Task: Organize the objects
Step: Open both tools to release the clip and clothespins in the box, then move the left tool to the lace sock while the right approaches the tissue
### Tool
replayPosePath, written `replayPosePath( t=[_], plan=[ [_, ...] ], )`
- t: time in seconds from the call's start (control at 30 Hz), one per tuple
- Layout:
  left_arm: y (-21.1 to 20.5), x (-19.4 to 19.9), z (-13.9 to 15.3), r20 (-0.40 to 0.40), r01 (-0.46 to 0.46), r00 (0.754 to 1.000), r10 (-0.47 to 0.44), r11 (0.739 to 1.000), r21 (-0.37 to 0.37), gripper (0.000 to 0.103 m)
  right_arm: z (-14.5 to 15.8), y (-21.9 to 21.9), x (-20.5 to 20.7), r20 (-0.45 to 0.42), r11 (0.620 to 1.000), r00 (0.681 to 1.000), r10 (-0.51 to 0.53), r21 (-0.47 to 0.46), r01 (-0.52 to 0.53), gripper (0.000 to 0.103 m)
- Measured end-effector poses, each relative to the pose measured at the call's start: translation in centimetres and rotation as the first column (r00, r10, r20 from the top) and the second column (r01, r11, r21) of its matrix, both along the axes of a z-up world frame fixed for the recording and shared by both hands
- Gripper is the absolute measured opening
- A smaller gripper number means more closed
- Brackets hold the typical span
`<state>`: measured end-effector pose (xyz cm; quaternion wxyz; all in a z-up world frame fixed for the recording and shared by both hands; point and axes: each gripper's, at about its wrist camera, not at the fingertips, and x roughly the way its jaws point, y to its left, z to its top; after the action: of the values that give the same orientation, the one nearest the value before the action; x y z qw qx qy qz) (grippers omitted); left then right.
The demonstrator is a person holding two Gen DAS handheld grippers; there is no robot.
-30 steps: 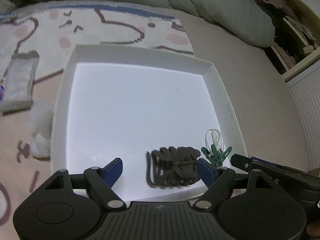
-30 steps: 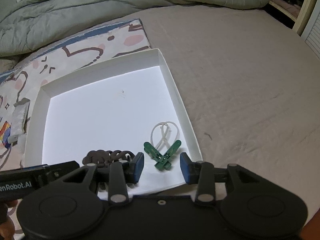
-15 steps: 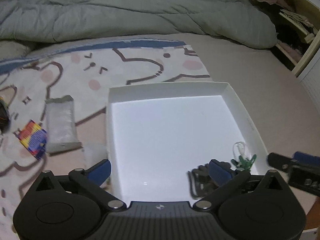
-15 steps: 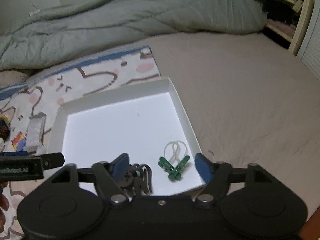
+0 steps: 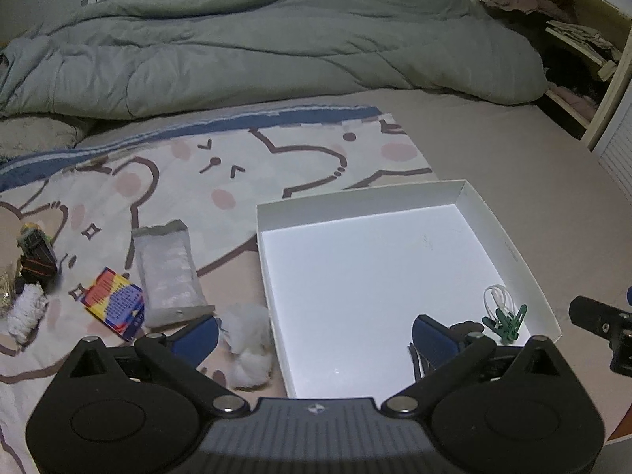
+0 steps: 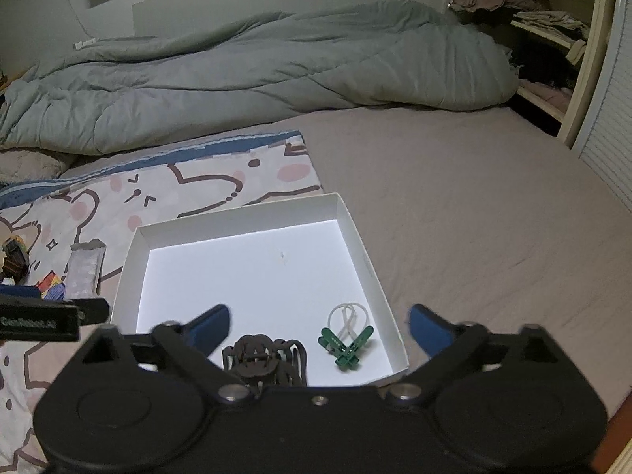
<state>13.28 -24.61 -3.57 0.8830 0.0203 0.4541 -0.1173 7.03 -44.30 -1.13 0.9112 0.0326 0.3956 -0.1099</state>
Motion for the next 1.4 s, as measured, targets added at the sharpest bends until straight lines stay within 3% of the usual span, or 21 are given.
replayPosePath(
  t=[0.43, 0.73, 1.4],
  plan=[
    [2.5, -0.7, 1.1, 0.061, 0.008, 0.998, -0.01, 0.999, 0.032, 0.103, 0.2, 0.8, -0.4, 0.011, 0.999, 1.0, -0.029, -0.019, 0.029, 0.103],
    [5.4, -0.2, 1.2, 0.077, -0.006, 0.997, 0.006, 1.0, 0.004, 0.103, 0.0, 2.3, 0.4, 0.022, 1.0, 1.0, -0.02, -0.004, 0.02, 0.103],
    [16.3, 1.3, 1.9, 0.135, -0.166, 0.978, 0.161, 0.986, 0.027, 0.103, -0.5, 9.9, 5.8, 0.032, 0.995, 0.995, 0.099, 0.025, -0.099, 0.103]
  ],
)
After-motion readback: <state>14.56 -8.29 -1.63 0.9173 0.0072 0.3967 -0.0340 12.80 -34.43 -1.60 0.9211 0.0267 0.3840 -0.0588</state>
